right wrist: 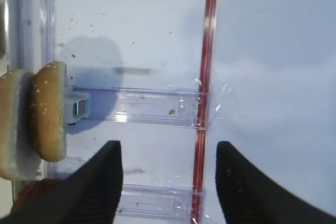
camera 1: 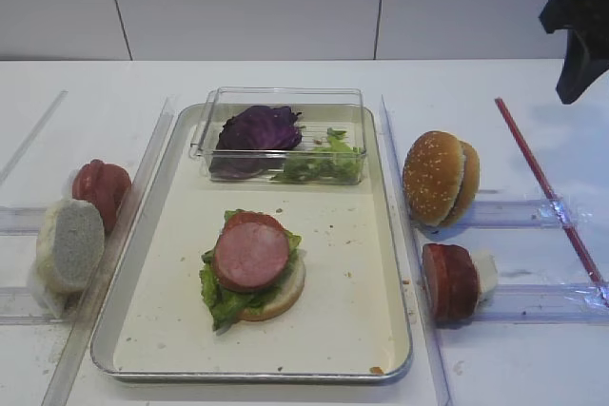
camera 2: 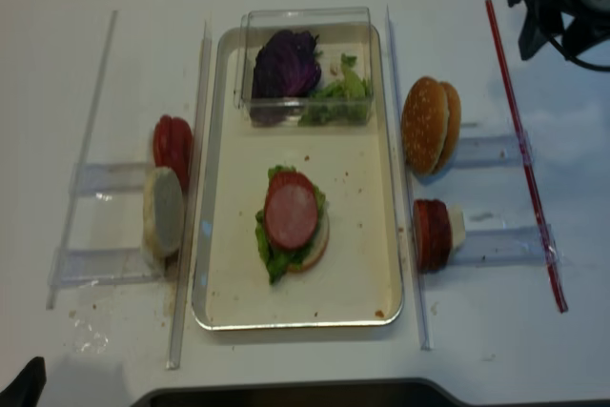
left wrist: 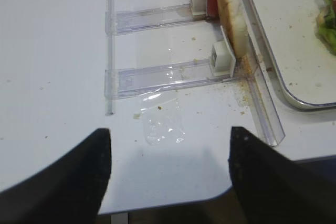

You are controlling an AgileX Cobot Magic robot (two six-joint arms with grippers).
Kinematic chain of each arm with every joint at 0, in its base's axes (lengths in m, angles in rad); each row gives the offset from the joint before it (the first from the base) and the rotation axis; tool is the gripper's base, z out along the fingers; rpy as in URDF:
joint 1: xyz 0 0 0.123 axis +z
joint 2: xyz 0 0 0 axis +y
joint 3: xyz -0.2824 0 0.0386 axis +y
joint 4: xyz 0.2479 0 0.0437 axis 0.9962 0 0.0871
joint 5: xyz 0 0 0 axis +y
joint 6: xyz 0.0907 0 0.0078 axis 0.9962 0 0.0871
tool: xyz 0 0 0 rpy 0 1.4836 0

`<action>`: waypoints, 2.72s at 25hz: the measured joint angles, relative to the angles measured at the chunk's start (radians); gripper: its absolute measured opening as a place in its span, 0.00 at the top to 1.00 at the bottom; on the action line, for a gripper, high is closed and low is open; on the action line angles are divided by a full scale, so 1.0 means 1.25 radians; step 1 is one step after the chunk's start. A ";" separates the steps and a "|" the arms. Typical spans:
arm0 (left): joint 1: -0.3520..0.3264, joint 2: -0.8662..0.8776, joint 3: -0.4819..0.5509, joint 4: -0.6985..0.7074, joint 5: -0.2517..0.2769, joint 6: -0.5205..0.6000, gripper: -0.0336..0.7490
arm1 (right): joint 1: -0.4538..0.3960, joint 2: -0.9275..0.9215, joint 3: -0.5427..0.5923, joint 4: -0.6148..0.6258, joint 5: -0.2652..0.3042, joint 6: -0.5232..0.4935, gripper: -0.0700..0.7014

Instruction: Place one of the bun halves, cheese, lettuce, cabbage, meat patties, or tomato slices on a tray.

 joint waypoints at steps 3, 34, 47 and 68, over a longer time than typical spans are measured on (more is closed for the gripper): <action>0.000 0.000 0.000 0.000 0.000 0.000 0.40 | -0.009 -0.028 0.000 -0.016 0.002 -0.001 0.36; 0.000 0.000 0.000 0.000 0.000 0.000 0.40 | -0.014 -0.431 0.000 -0.023 0.027 -0.013 0.36; 0.000 0.000 0.000 0.000 0.000 0.000 0.40 | -0.014 -0.599 0.094 -0.045 0.033 -0.013 0.36; 0.000 0.000 0.000 0.000 0.000 0.000 0.40 | -0.014 -0.959 0.458 -0.064 0.024 -0.010 0.36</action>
